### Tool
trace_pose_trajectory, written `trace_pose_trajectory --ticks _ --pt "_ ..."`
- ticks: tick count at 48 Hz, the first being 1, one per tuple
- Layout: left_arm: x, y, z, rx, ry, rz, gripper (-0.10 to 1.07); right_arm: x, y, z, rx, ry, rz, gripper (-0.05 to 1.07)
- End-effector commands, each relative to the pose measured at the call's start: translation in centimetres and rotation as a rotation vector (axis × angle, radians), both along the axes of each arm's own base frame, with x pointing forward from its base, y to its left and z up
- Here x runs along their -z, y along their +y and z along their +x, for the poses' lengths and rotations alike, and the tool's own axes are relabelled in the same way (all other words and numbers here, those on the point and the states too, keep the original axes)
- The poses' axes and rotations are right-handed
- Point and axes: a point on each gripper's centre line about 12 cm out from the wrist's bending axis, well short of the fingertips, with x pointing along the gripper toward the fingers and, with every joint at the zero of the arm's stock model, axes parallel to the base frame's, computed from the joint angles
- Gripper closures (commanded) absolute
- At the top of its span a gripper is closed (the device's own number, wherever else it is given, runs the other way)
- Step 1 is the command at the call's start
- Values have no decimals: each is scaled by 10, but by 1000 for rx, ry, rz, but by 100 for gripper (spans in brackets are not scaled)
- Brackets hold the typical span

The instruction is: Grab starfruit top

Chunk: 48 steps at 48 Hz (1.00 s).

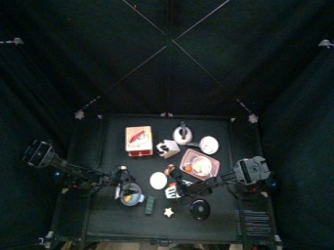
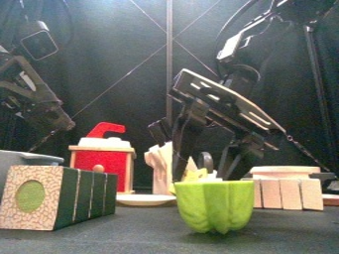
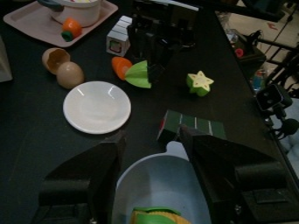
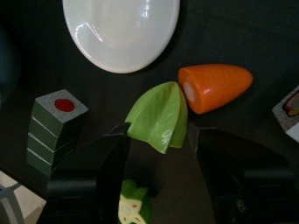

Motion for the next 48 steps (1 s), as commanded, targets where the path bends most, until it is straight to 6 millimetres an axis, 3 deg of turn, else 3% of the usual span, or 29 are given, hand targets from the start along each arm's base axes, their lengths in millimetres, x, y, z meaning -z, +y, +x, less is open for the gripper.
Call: trace_pose_trajectory --ticks 1,9,48 --pt "-3 -1 3 0 -14 -1 9 -10 -1 3 5 -28 9 31" --pt "-3 -1 3 -1 -14 -2 9 -16 1 3 -5 -43 7 35" --pt "-3 -1 3 -1 -14 -2 9 -39 5 9 -33 -109 -6 35"
